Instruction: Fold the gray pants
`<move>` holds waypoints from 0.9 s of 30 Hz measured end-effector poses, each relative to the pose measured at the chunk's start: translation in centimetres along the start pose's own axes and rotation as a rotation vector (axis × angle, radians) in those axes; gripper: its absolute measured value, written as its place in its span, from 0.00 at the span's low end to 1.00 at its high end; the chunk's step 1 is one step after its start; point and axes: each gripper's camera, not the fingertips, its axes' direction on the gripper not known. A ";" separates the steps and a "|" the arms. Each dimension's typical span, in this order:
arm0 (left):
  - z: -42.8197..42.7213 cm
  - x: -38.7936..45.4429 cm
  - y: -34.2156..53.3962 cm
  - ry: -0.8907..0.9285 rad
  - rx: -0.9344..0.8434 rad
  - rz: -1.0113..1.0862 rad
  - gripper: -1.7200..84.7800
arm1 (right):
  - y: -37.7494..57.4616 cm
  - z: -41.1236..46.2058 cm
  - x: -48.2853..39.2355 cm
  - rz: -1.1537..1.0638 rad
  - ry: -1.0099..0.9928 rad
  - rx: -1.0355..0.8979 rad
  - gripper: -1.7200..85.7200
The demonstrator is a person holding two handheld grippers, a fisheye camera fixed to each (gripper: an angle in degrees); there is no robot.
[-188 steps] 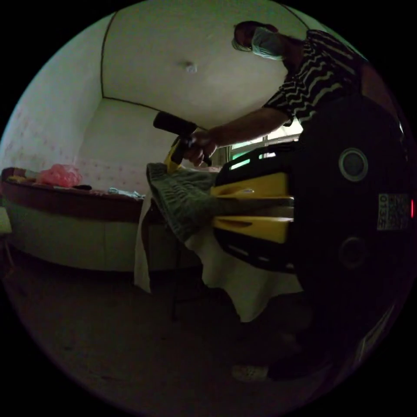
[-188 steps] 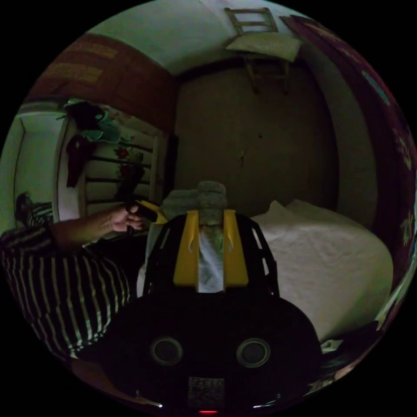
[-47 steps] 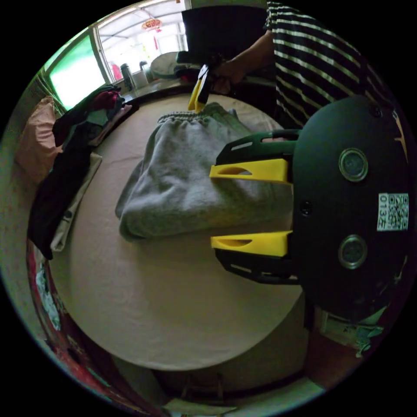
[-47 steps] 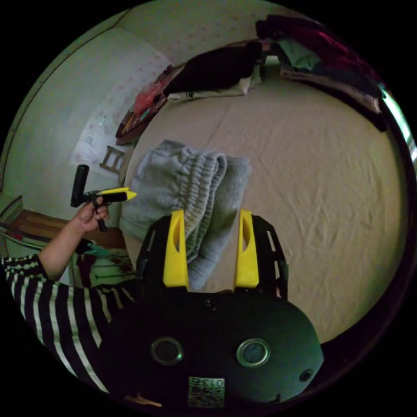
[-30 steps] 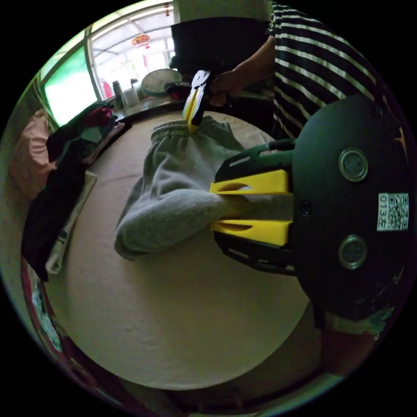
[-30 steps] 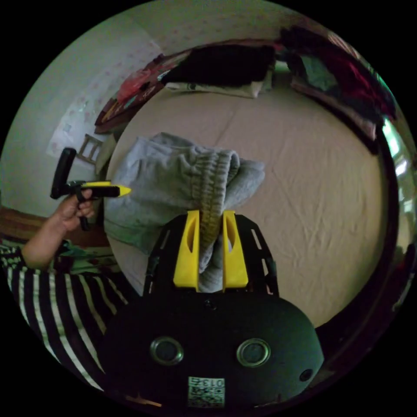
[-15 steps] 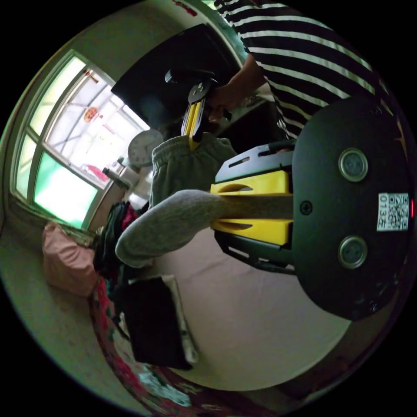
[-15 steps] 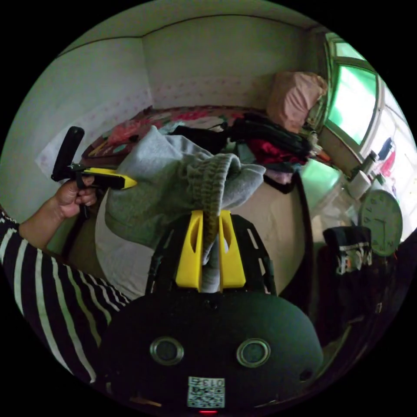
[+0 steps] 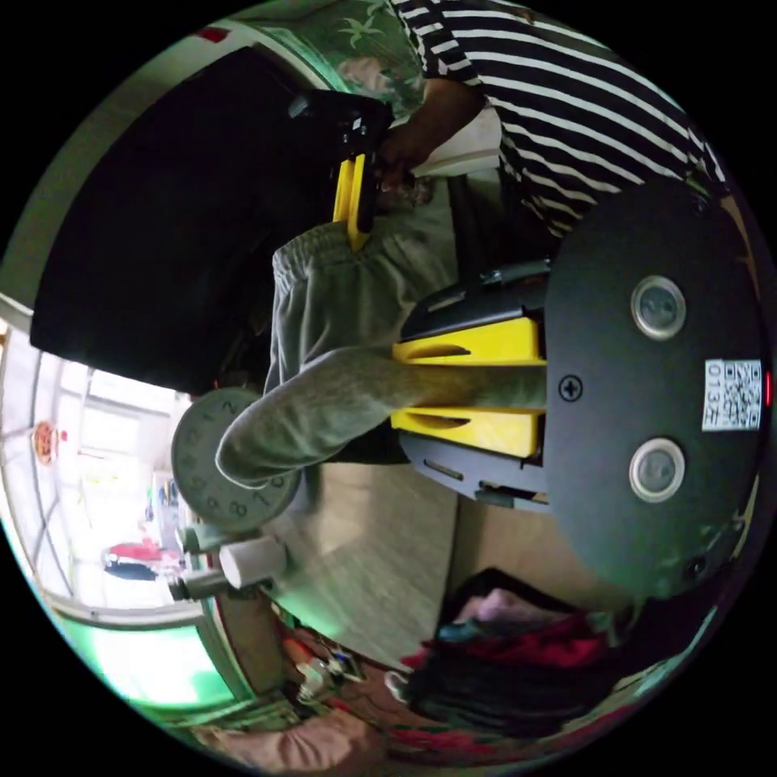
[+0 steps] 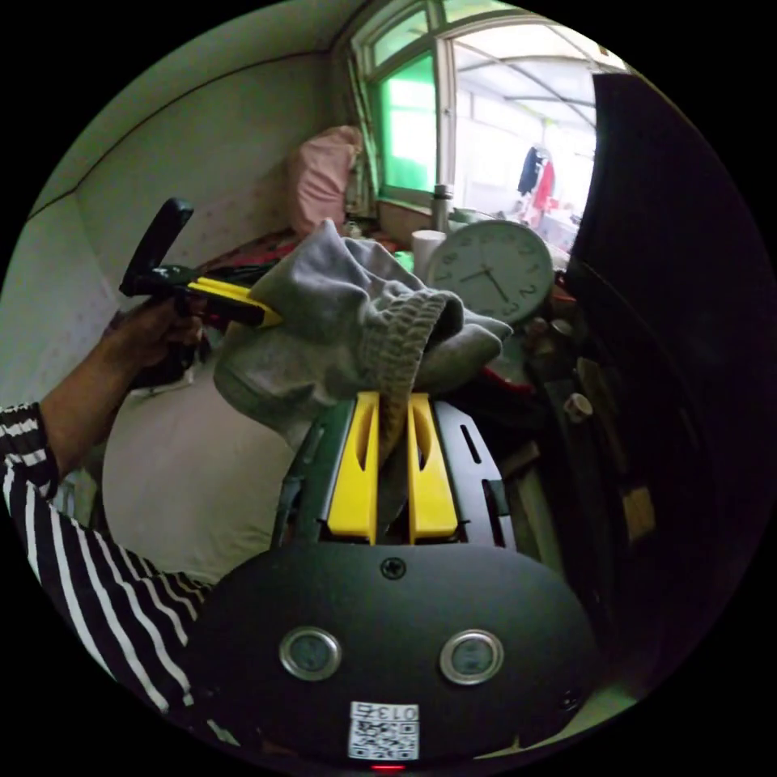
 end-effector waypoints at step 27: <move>8.0 1.5 -13.6 -0.465 0.151 -0.158 0.11 | -4.7 1.9 5.2 -0.281 0.295 -0.011 0.11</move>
